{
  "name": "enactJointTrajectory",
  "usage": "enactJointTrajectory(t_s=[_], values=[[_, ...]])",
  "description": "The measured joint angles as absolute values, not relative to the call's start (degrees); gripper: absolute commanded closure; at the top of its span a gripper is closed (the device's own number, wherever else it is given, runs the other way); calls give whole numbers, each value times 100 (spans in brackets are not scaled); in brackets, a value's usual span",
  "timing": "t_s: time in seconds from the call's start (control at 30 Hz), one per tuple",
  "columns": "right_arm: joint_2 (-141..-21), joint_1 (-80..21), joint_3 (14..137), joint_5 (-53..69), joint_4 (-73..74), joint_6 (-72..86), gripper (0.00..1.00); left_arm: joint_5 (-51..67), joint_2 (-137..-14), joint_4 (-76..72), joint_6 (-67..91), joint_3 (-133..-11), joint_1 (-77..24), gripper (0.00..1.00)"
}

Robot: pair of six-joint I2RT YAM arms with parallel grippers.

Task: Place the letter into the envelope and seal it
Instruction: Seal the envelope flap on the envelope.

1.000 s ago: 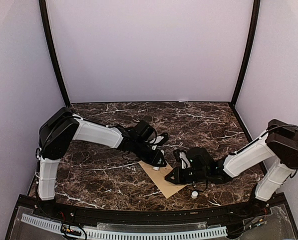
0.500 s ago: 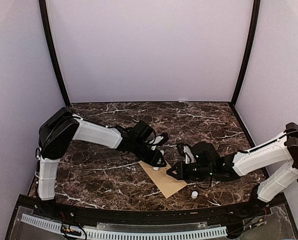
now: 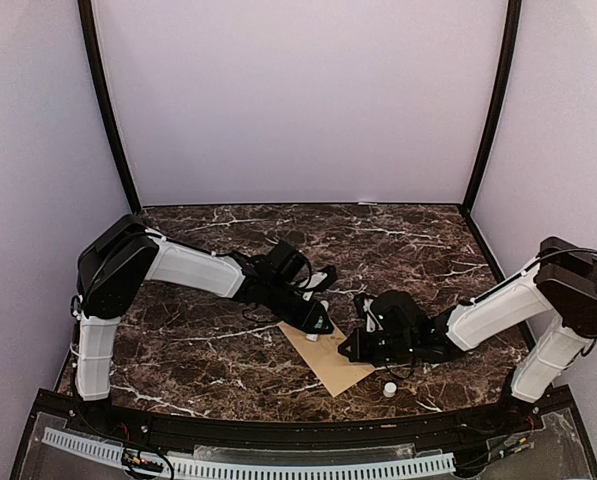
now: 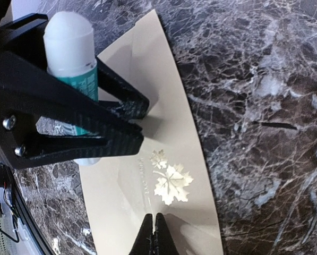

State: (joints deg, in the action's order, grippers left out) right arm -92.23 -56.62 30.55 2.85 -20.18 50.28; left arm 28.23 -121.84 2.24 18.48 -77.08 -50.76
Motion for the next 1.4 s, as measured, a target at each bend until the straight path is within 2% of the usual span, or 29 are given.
enactJointTrajectory(t_s=[0.6,0.77,1.07,1.4], values=[[-10084,-5583,3579,204,-2740,5140,100,2845,-12182,226,1839,-7708,-5074,99],[-10007,-5583,3428,169,-2845,5251,100,2836,-12182,235,1824,-7712,-5074,99],[-9074,-5769,2556,-78,-2578,5662,100,2805,-12182,309,1796,-7743,-5074,100],[-9264,-5887,2679,-239,-2700,5839,100,2812,-12182,320,1796,-7745,-5074,100]])
